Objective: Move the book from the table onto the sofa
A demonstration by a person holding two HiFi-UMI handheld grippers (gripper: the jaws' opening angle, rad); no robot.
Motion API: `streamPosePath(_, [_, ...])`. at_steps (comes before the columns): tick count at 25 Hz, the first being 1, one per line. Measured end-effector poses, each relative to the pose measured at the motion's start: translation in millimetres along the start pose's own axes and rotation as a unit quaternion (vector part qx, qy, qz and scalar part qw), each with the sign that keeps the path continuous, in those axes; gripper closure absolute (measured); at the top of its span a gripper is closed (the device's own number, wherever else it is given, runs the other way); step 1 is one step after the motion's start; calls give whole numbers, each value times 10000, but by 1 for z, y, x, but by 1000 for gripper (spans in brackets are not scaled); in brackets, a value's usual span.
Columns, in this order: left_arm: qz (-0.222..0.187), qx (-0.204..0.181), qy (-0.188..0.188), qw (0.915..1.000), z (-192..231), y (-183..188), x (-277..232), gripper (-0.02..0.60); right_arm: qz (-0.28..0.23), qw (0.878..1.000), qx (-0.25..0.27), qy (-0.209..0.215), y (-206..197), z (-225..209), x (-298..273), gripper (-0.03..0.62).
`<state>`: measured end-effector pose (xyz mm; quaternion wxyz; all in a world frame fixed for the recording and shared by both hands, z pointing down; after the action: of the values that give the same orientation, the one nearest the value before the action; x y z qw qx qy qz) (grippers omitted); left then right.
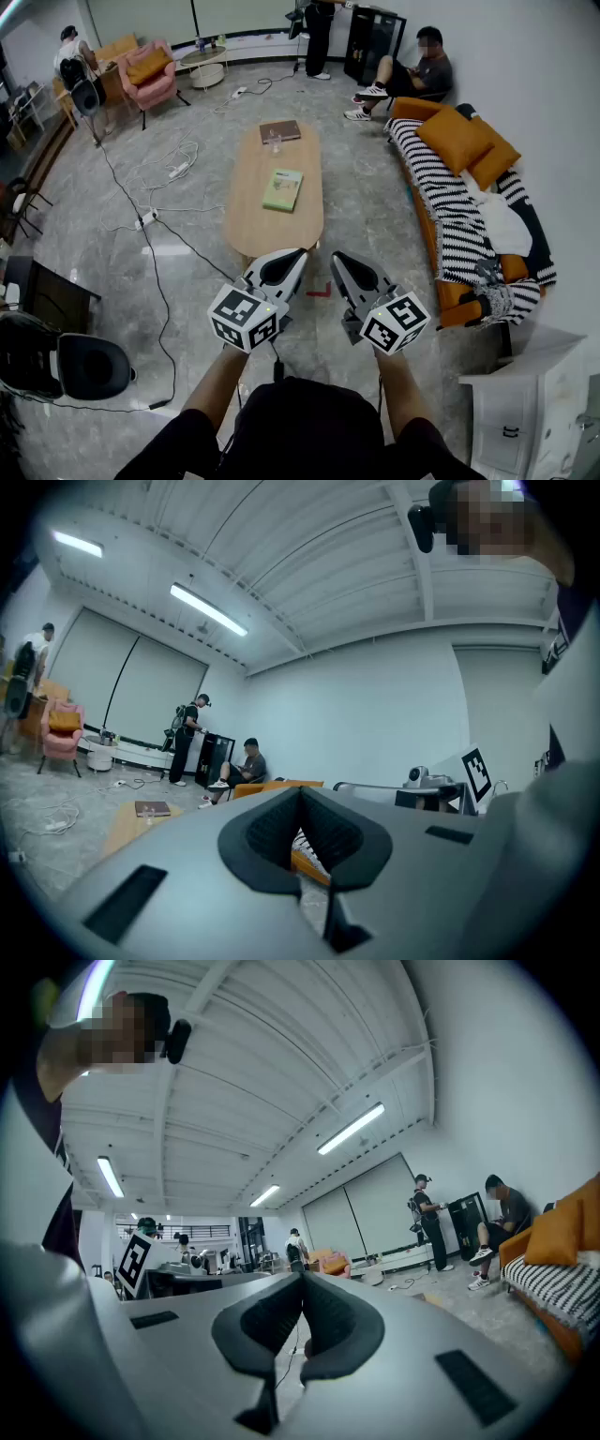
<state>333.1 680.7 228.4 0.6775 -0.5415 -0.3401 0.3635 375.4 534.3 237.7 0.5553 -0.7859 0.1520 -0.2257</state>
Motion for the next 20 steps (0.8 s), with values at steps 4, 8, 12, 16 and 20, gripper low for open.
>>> streamPosePath(4, [21, -19, -10, 10000, -7, -1, -11, 566, 23, 10000, -26, 10, 3, -8, 5, 569])
streamPosePath(8, [75, -43, 31, 10000, -17, -9, -25, 566, 56, 10000, -81, -4, 3, -25, 17, 570])
streamPosePath(12, [176, -49, 182, 9997, -21, -17, -38, 566, 58, 9998, -188, 23, 3, -46, 24, 571])
streamPosePath(16, [221, -86, 383, 9990, -21, -22, -45, 566, 153, 9990, -323, 264, -2, -58, 26, 569])
streamPosePath(20, [281, -20, 536, 9982, -12, -27, -51, 566, 183, 9984, -413, 351, -6, -71, 22, 569])
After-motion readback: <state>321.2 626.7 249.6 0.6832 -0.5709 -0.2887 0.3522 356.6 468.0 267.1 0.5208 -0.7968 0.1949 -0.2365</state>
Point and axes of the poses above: the fingertips, and each gripper's own axes: x backward along the fingers, z to its left, y out of its top, the point moved 7 cm from there along x, backward along the fingers, and after that the axes turned 8 degrees about -z, right-handed, at the moved point
